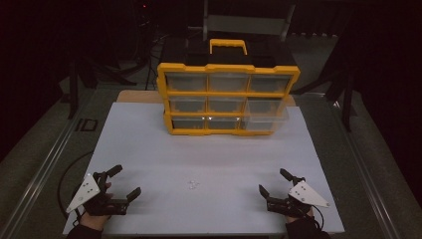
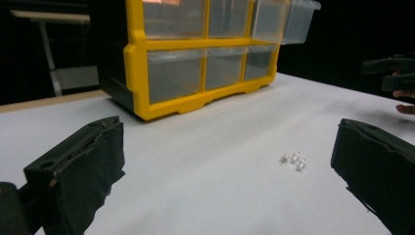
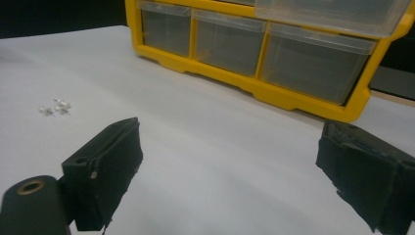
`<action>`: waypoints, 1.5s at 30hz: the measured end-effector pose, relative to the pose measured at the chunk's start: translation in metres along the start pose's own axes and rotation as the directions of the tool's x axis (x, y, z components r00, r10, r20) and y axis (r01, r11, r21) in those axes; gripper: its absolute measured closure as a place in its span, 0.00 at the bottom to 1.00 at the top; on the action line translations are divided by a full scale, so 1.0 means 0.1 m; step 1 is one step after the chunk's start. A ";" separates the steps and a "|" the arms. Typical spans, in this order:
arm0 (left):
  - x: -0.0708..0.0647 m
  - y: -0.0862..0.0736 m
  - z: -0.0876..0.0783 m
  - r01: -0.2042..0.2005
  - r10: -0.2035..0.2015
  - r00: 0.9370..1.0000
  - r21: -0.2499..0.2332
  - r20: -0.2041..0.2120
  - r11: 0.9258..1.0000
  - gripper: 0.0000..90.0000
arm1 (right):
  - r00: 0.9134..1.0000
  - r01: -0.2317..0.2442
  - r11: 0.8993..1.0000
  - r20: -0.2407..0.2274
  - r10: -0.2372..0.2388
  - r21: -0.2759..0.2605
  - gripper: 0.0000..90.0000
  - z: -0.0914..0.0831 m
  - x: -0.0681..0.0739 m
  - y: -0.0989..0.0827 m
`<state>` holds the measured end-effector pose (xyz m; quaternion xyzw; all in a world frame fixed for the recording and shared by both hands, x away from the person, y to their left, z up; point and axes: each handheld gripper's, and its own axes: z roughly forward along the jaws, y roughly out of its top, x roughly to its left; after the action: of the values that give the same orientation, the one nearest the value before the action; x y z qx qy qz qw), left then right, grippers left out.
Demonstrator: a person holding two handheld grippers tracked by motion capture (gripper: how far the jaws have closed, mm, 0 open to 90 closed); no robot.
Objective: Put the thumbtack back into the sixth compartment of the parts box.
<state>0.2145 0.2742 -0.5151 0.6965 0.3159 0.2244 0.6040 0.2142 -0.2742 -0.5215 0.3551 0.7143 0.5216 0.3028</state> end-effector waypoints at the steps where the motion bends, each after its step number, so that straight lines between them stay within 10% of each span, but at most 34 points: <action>1: 0.00 0.00 0.00 -0.003 0.003 1.000 0.003 -0.002 1.000 0.00 | 1.000 0.000 1.000 -0.005 0.000 0.001 0.11 0.00 0.00 0.00; 31: -0.06 0.07 0.02 -0.036 0.036 0.999 0.016 0.028 0.999 0.00 | 1.000 0.001 1.000 0.012 -0.001 -0.009 0.11 0.00 0.01 0.03; 45: -0.11 0.71 0.12 -0.067 0.066 0.991 0.002 0.119 0.998 0.00 | 1.000 -0.006 1.000 0.011 0.006 -0.015 0.11 -0.02 0.03 0.05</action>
<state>0.2271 0.2534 -0.4469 0.7205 0.2568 0.2017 0.6118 0.2120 -0.2715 -0.5159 0.3580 0.7076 0.5258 0.3077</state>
